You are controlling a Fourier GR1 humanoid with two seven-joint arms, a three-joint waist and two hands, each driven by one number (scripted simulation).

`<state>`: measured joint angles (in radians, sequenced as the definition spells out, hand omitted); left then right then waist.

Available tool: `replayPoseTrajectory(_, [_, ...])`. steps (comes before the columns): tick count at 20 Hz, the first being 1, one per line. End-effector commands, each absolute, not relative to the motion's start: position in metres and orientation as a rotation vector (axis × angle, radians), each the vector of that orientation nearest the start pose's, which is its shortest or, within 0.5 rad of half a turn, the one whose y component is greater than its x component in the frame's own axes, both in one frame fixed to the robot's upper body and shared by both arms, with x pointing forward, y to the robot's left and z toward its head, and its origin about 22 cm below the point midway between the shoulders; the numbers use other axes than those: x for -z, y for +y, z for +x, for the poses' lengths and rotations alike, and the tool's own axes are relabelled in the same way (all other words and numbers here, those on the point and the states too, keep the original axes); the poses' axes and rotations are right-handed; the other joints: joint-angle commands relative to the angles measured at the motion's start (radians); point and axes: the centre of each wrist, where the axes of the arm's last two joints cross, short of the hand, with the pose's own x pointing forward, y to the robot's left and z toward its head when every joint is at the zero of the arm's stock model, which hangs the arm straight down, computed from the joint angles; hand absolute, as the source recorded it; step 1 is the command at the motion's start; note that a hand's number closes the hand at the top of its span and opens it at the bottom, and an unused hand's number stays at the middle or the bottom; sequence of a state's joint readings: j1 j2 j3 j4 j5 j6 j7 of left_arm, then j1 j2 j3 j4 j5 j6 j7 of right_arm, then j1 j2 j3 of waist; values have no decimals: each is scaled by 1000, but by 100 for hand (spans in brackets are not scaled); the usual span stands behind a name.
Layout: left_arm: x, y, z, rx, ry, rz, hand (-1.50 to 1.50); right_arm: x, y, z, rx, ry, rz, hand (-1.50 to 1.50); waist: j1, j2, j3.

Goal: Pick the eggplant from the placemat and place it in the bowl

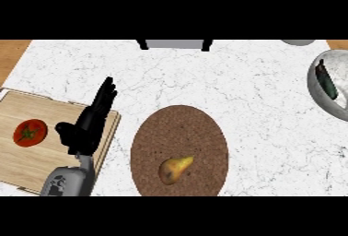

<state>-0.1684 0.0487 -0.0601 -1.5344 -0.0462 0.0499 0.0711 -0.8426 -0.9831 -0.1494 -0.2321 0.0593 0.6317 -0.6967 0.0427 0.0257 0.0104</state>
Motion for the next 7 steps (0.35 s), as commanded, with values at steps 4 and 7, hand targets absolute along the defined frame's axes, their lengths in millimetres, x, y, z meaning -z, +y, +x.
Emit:
replayPoseTrajectory(4, [-32, 209, 276, 114, -1620, 44, 0, -164, -559, 303, -465, -1815, 71, -150, -12, -3, 4])
replayPoseTrajectory(7, [-44, 207, 282, 147, -1628, 30, 0, -168, -554, 308, -487, -1794, 63, -150, 2, 0, 3])
